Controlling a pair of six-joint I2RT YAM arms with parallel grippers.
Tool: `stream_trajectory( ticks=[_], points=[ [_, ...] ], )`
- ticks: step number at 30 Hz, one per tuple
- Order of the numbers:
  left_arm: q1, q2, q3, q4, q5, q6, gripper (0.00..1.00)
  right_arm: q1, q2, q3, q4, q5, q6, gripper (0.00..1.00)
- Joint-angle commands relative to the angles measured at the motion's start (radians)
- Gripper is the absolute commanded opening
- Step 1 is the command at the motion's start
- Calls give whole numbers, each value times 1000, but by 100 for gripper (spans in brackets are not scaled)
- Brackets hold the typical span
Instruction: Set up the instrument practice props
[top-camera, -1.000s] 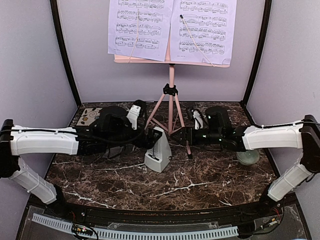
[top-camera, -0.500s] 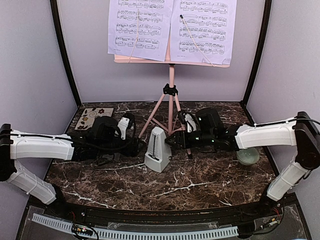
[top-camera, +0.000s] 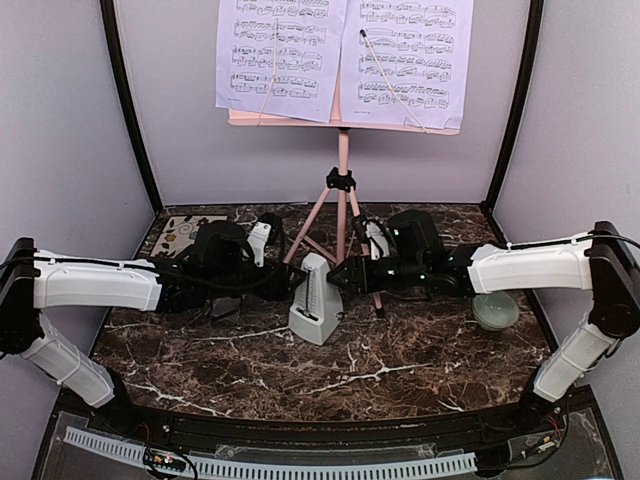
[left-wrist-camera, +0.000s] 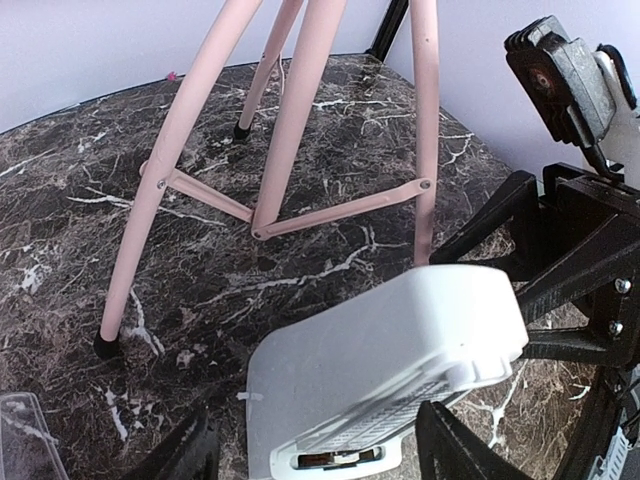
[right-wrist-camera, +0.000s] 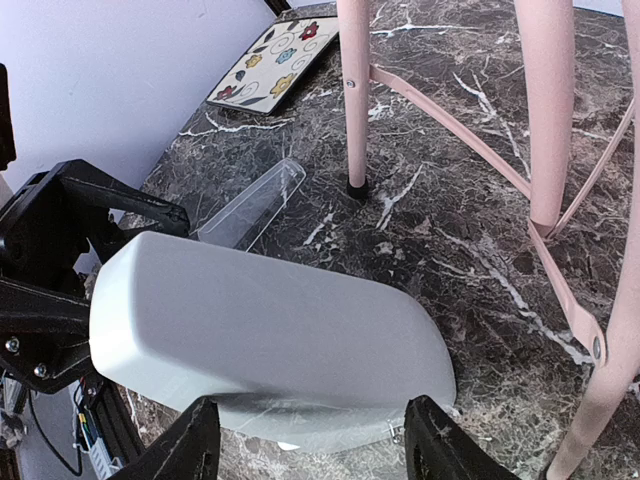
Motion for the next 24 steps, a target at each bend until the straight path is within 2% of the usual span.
stream_trajectory(
  ticks=[1,14,17,20,24],
  points=[
    [-2,6,25,27,29,17,69,10,35,32,27,14,-16,64],
    [-2,8,12,42,70,32,69,11,42,37,28,12,-16,64],
    [-2,-26,-23,62,49,17,64,12,38,37,27,14,-19,64],
    [1,-34,-20,10,9,10,60,12,31,37,26,17,-24,64],
    [15,-28,-19,-21,-13,-4,58,18,-18,2,76,26,-34,69]
  ],
)
